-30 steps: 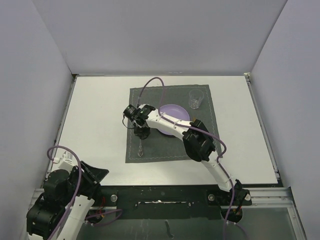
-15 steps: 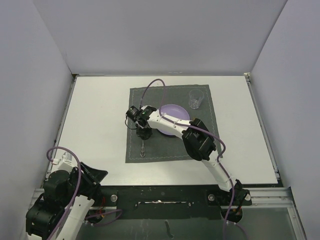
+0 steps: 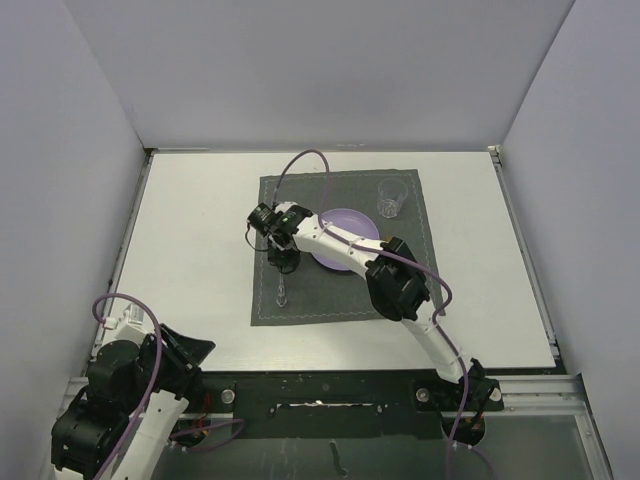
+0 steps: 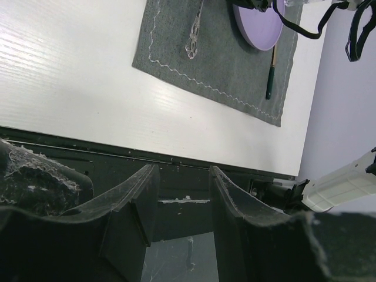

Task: Set the dinner table for one person
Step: Adjust the fork on the napkin.

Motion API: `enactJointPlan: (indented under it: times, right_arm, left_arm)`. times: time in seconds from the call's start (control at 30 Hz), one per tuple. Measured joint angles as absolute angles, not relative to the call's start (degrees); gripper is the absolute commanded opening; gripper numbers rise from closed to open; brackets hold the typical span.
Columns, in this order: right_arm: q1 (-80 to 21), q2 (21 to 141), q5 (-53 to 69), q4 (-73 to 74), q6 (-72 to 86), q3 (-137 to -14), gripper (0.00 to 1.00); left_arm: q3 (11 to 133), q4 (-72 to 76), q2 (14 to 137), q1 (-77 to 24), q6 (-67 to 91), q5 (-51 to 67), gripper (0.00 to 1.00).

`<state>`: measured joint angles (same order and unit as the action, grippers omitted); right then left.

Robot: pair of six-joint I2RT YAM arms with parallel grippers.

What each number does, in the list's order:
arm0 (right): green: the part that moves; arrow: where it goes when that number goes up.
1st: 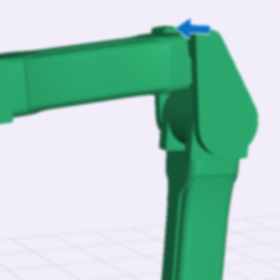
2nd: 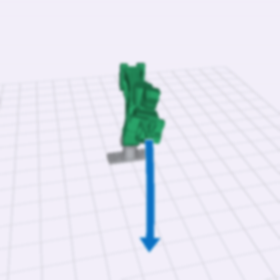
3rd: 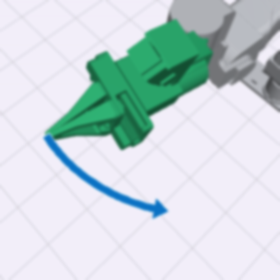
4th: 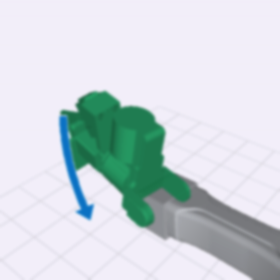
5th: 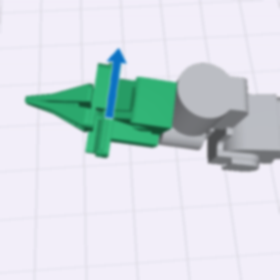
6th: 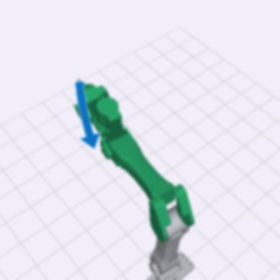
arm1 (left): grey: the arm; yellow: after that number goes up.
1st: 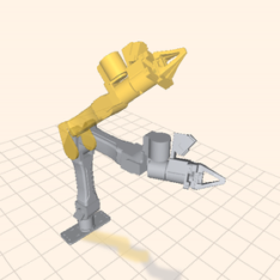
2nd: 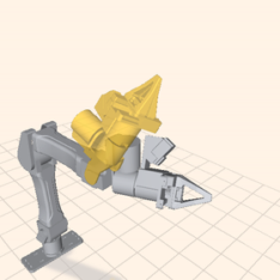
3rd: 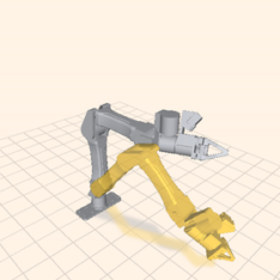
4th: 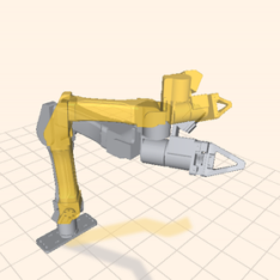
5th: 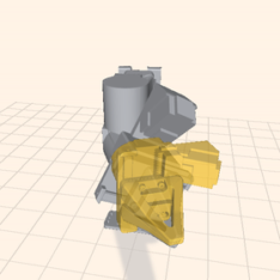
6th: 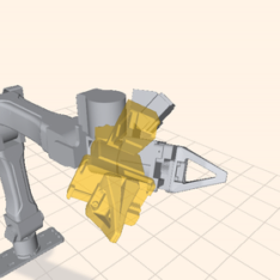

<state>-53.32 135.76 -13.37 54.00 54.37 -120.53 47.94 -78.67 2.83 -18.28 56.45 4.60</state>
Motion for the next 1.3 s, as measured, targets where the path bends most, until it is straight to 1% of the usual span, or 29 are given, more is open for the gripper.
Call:
enactJointPlan:
  times: [0.4, 1.3]
  right_arm:
    - [-53.23, 138.61, -13.3, 54.65, 51.77, -120.99, 0.0]
    - [-52.47, 138.58, -13.04, 53.6, 51.2, -121.03, 0.0]
  left_arm:
    - [47.94, -78.67, 2.83, -18.35, 56.45, 3.62, 0.38]
    - [47.94, -78.76, 2.83, -19.09, 56.42, 2.81, 0.38]
